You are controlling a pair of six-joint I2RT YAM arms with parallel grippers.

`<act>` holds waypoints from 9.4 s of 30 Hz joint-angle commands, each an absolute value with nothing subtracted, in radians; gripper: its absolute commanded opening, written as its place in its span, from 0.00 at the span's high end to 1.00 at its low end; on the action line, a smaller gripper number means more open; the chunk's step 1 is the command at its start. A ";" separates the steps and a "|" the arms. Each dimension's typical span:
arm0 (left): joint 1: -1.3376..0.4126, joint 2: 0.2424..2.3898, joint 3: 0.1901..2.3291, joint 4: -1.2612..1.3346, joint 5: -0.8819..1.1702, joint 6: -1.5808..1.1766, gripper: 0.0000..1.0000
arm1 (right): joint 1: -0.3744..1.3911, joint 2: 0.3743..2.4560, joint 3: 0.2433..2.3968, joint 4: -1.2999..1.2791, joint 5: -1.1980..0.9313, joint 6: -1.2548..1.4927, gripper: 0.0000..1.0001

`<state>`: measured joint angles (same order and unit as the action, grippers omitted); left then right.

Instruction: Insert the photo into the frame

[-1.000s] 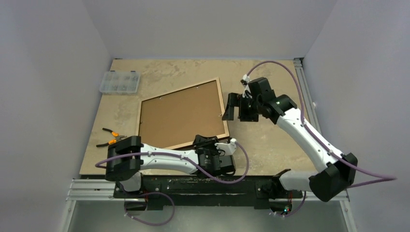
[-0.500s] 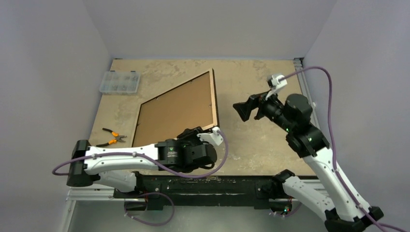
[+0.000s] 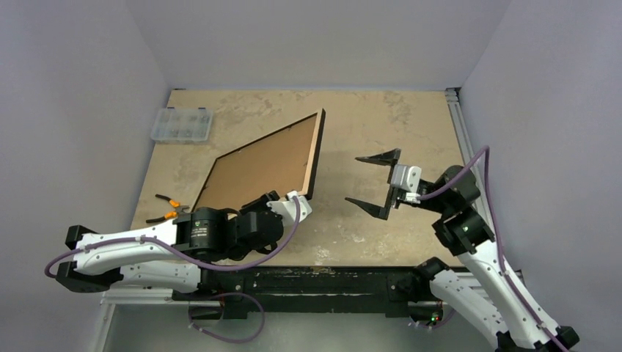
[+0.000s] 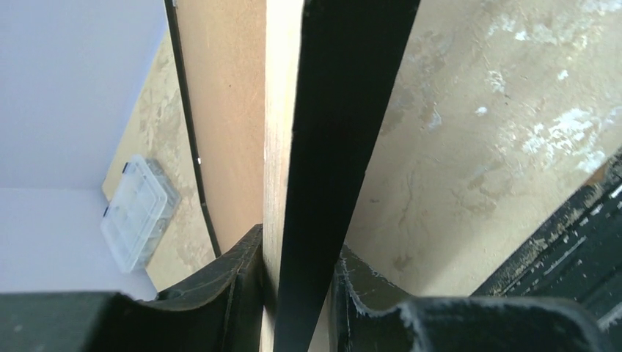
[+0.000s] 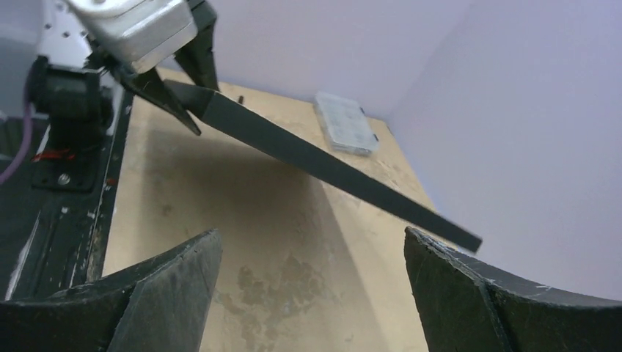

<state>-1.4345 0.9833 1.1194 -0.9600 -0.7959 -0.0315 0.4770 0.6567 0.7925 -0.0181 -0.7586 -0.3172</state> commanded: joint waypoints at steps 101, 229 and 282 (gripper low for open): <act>-1.293 0.902 0.881 -0.658 -0.554 -0.871 0.00 | 0.277 0.914 0.512 -0.021 -0.343 0.508 1.00; -0.512 1.627 0.883 -0.432 -0.005 -0.648 1.00 | 0.135 1.245 0.810 -0.276 -0.552 0.396 0.01; -0.352 0.846 0.729 -0.273 0.205 -0.553 0.05 | 0.134 1.003 0.854 -0.340 -0.553 0.325 0.01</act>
<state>-0.3645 0.9886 0.7780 -0.3382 0.1650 -0.4847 0.1337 1.0470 0.8162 -0.3721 -0.5220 0.3389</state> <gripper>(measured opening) 0.930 0.984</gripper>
